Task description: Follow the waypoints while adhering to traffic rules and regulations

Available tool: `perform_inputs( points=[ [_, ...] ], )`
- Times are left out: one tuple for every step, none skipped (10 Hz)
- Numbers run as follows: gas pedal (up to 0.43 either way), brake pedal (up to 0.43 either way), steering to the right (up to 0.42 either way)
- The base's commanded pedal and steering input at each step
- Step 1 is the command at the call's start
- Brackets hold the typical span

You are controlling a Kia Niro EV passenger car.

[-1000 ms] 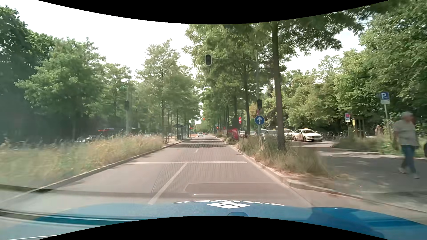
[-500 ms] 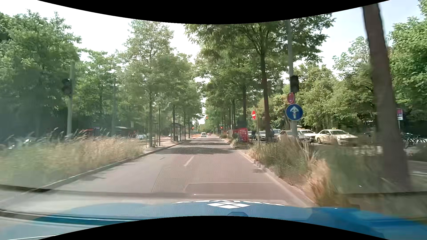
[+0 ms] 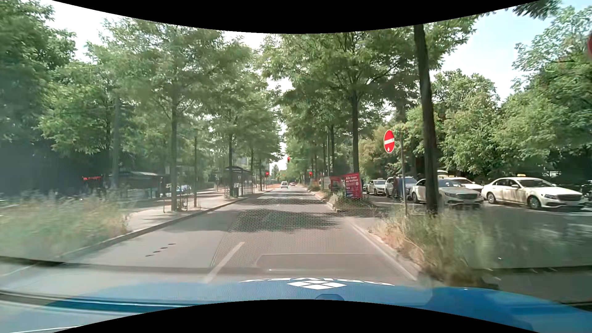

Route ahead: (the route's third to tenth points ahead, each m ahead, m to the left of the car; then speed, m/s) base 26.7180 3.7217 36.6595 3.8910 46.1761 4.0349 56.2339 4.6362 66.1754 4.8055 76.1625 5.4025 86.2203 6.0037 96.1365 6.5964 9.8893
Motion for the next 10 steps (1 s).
perform_inputs(
  points=[
    [0.067,0.0,-0.014],
    [0.067,0.0,-0.013],
    [0.067,0.0,-0.011],
    [0.067,0.0,-0.008],
    [0.067,0.0,-0.007],
    [0.067,0.0,-0.006],
    [0.067,0.0,-0.007],
    [0.067,0.0,-0.007],
    [0.067,0.0,-0.008],
    [0.067,0.0,-0.011]
  ],
)
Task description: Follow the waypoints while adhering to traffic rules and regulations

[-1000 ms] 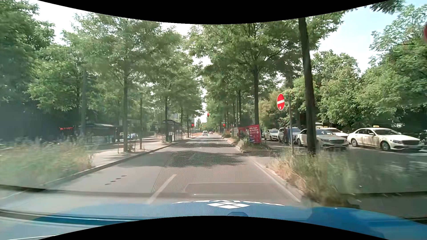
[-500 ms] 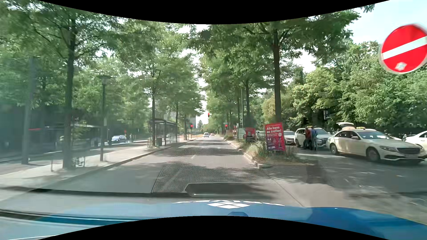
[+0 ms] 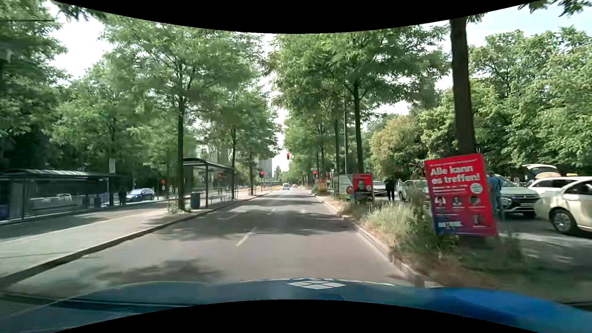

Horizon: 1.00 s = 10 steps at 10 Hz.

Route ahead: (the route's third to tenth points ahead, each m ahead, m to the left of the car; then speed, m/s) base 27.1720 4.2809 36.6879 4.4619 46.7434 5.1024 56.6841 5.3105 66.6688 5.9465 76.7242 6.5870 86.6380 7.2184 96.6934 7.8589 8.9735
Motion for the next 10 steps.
perform_inputs(
  points=[
    [0.067,0.0,-0.012],
    [0.067,0.0,-0.012],
    [0.059,0.0,-0.012],
    [0.02,0.0,-0.013],
    [0.0,0.0,-0.014],
    [0.0,0.0,-0.014],
    [0.0,0.0,-0.018],
    [0.0,0.0,-0.018],
    [0.0,0.0,-0.018],
    [0.0,0.0,-0.018]
  ],
)
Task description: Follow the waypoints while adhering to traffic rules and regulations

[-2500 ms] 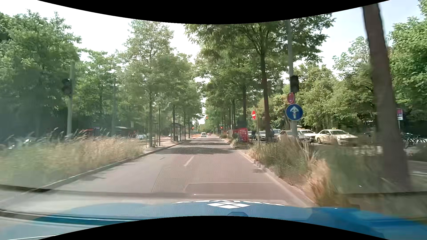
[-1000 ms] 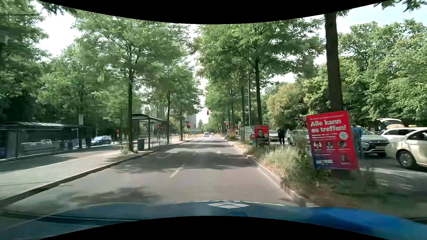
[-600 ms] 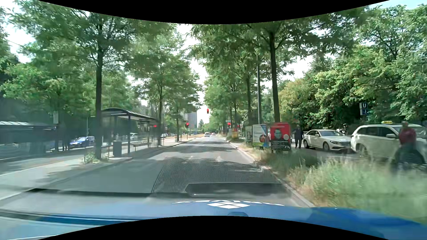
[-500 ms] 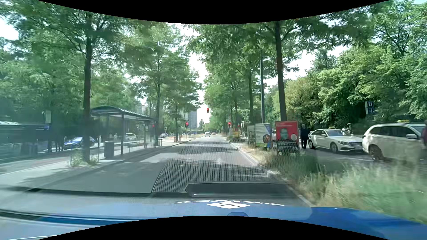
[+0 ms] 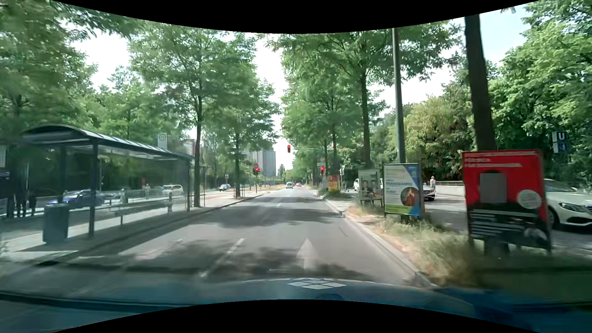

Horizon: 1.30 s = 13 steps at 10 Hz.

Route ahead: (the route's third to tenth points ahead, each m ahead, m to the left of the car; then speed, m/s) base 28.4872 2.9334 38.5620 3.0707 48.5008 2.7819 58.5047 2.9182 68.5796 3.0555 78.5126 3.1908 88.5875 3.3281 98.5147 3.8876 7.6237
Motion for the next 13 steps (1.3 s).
perform_inputs(
  points=[
    [0.0,0.0,-0.018],
    [0.0,0.0,-0.018],
    [0.0,0.0,-0.018],
    [0.0,0.0,-0.018],
    [0.0,0.0,-0.018],
    [0.02,0.0,-0.018],
    [0.039,0.0,-0.017],
    [0.039,0.0,-0.014],
    [0.039,0.0,-0.01],
    [0.039,0.0,-0.005],
    [0.039,0.0,-0.003],
    [0.039,0.0,-0.001],
    [0.039,0.0,0.0]
  ],
)
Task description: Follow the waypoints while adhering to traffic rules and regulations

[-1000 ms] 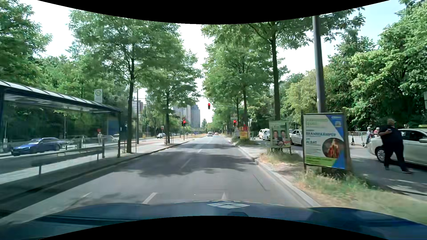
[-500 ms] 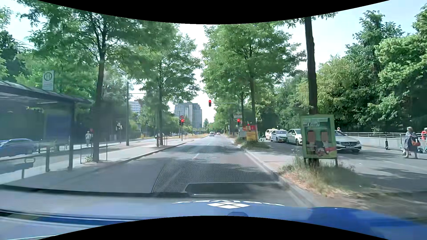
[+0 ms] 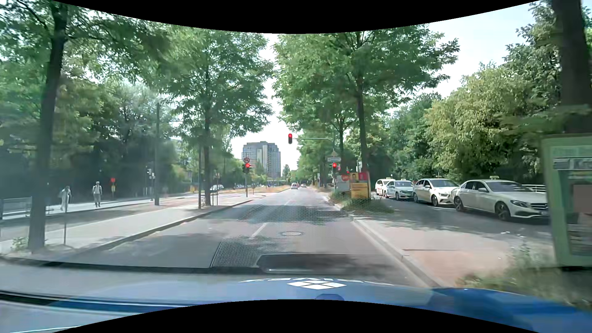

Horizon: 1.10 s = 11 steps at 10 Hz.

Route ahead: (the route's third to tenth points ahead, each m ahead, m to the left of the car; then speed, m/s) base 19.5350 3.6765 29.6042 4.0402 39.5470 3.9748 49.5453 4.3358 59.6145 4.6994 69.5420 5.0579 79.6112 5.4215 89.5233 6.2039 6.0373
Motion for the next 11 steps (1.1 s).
perform_inputs(
  points=[
    [0.039,0.0,0.0],
    [0.039,0.0,0.0],
    [0.039,0.0,0.0],
    [0.039,0.0,0.0],
    [0.039,0.0,0.001],
    [0.039,0.0,0.0],
    [0.028,0.0,0.0],
    [0.008,0.0,0.0],
    [0.0,0.0,0.0],
    [0.0,0.0,0.0],
    [0.0,0.0,0.0]
  ],
)
